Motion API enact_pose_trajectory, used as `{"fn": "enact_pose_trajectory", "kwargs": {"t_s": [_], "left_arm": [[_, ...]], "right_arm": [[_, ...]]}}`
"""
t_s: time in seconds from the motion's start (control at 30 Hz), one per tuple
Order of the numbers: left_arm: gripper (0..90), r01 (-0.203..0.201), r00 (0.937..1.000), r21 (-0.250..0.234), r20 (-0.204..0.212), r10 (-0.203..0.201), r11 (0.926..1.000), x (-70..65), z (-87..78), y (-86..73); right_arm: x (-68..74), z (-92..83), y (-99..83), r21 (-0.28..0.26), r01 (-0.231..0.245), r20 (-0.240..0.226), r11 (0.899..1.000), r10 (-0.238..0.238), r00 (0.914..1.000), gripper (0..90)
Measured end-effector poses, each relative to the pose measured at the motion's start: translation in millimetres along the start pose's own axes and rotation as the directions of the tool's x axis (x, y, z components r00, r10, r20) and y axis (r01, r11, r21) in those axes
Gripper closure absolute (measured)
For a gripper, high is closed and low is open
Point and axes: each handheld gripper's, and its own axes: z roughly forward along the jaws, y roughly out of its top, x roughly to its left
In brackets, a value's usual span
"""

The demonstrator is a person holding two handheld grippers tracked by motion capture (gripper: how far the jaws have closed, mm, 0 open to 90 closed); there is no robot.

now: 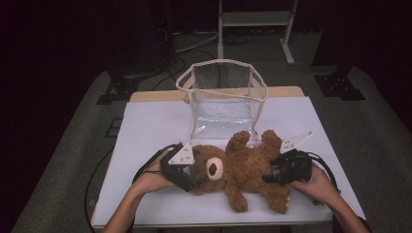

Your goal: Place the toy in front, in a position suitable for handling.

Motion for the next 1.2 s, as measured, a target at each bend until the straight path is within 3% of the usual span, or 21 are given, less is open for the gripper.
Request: {"fn": "enact_pose_trajectory", "kwargs": {"t_s": [0.13,0.23,0.3,0.43,0.57,0.67,0.73,0.8,0.9,0.93,1.1,1.13,1.17,1.2], "left_arm": [[9.2,-0.001,0.9988,0.004,-0.05,0.001,1.0,-4.6,17.0,-5.1],[26.1,0.009,0.9973,-0.008,-0.072,-0.009,0.9999,-4.7,16.8,-5.1],[33.9,-0.014,0.9949,-0.003,-0.1,0.014,0.9999,-8.5,13.9,-2.2],[37.9,-0.015,0.995,0.015,-0.099,0.017,0.9998,-8.0,9.8,2.1],[38.4,-0.009,0.997,0.017,-0.077,0.01,0.9998,-4.9,-2.3,3.4],[37.9,0.01,0.999,0.023,-0.045,-0.009,0.9997,-5.9,-18.2,1.2],[37.0,0.019,0.9994,0.036,-0.03,-0.018,0.9992,-5.6,-20.0,-1.3],[28.1,0.031,0.9986,0.076,-0.045,-0.028,0.9966,-6.4,-16.1,-8.3],[19.7,0.056,0.9973,0.048,-0.05,-0.054,0.9973,-4.4,-18.1,-10.1],[18.9,0.067,0.9965,0.022,-0.051,-0.066,0.9975,-2.6,-21.1,-9.9],[17.4,0.047,0.9978,0.027,-0.047,-0.046,0.9985,-2.3,-21.6,-8.6],[17.4,0.039,0.9981,0.03,-0.048,-0.038,0.9988,-2.4,-22.0,-7.6],[17.1,0.032,0.9984,0.022,-0.048,-0.031,0.9992,-2.2,-22.6,-6.1],[17.1,0.032,0.9984,0.022,-0.048,-0.031,0.9992,-2.2,-22.6,-6.1]], "right_arm": [[-2.4,5.3,-1.0,-0.01,-0.009,-0.014,1.0,0.008,0.9999,30.0],[-4.0,7.0,-1.0,-0.012,-0.012,-0.028,1.0,0.012,0.9995,34.4],[-6.2,7.2,-0.2,-0.027,-0.035,-0.064,0.999,0.033,0.9974,46.1],[-5.1,4.3,3.4,-0.046,-0.042,-0.106,0.998,0.037,0.9937,53.7],[-3.6,2.7,8.1,-0.047,-0.051,-0.144,0.998,0.044,0.9886,54.0],[1.7,7.2,12.8,-0.04,-0.06,-0.193,0.997,0.051,0.9799,53.0],[3.0,9.5,13.3,-0.033,-0.058,-0.198,0.998,0.05,0.9788,52.0],[5.1,17.6,12.0,-0.021,-0.045,-0.178,0.999,0.041,0.9832,45.7],[3.3,16.3,10.3,-0.039,-0.056,-0.179,0.998,0.048,0.9826,40.0],[1.5,9.8,6.2,-0.058,-0.065,-0.169,0.996,0.055,0.9841,36.4],[0.8,-12.5,-3.7,-0.071,-0.067,-0.102,0.995,0.06,0.993,31.8],[0.0,-20.5,-7.4,-0.076,-0.067,-0.075,0.995,0.061,0.9953,31.6],[-1.8,-36.7,-15.8,-0.074,-0.072,0.002,0.995,0.072,0.9974,32.0],[-3.6,-44.1,-20.8,-0.072,-0.07,0.043,0.995,0.073,0.9964,32.7]]}}
